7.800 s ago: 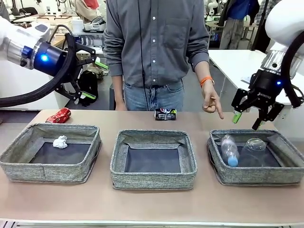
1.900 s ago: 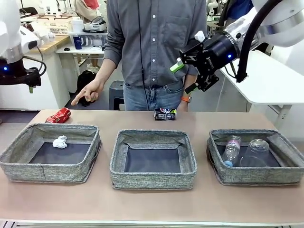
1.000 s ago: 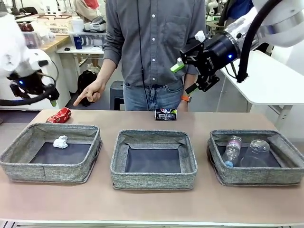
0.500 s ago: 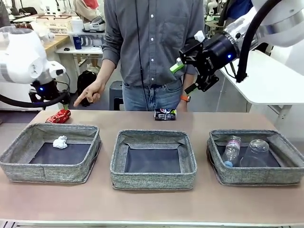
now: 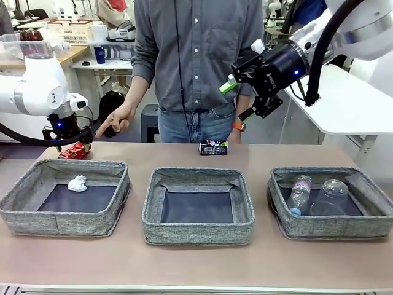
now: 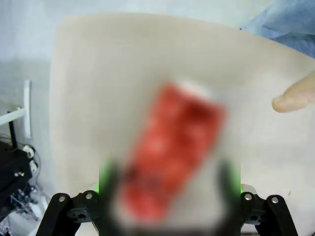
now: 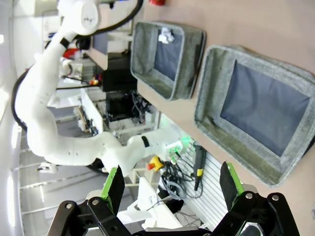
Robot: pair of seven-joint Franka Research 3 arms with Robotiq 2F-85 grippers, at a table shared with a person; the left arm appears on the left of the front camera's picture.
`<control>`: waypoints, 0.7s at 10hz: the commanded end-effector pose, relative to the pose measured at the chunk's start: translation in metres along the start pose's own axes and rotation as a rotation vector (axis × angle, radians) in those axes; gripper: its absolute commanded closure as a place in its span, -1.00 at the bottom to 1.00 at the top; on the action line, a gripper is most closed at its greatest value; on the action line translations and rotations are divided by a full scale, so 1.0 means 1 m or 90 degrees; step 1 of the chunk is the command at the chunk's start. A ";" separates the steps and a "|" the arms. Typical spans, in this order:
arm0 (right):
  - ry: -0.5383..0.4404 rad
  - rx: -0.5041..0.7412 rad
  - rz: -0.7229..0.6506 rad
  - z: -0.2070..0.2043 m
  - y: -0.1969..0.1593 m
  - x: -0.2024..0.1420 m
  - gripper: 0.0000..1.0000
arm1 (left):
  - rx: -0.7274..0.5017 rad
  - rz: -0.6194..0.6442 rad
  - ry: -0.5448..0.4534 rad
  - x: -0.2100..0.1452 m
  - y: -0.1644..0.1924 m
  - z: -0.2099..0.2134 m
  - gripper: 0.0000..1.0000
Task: Sort the waste into the appropriate baskets.
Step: Pick up the waste item pointed out by the person.
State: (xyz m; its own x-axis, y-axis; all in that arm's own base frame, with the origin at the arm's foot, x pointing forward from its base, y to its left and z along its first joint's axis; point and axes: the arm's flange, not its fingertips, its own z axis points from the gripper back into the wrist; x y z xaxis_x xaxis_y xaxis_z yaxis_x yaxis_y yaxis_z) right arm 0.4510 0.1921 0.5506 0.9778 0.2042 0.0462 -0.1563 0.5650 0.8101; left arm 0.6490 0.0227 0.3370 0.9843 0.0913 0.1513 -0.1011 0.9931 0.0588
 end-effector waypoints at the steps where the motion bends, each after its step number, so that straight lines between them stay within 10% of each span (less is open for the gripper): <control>1: 0.001 -0.005 -0.008 0.002 0.003 -0.001 -1.00 | -0.029 -0.009 0.016 0.015 0.003 -0.001 -1.00; 5: 0.001 -0.005 -0.008 0.002 0.003 -0.001 -1.00 | -0.046 -0.003 0.020 0.016 0.001 -0.008 -1.00; 7: 0.001 -0.005 -0.008 0.002 0.003 -0.001 -1.00 | -0.050 -0.009 0.015 0.015 0.003 -0.008 0.18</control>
State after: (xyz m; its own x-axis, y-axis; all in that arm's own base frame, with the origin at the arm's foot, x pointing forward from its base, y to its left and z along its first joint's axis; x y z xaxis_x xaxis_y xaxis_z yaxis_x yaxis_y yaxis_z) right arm 0.4510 0.1921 0.5506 0.9778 0.2042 0.0462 -0.1563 0.5650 0.8101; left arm 0.6633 0.0240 0.3284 0.9866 0.0935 0.1336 -0.0958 0.9953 0.0110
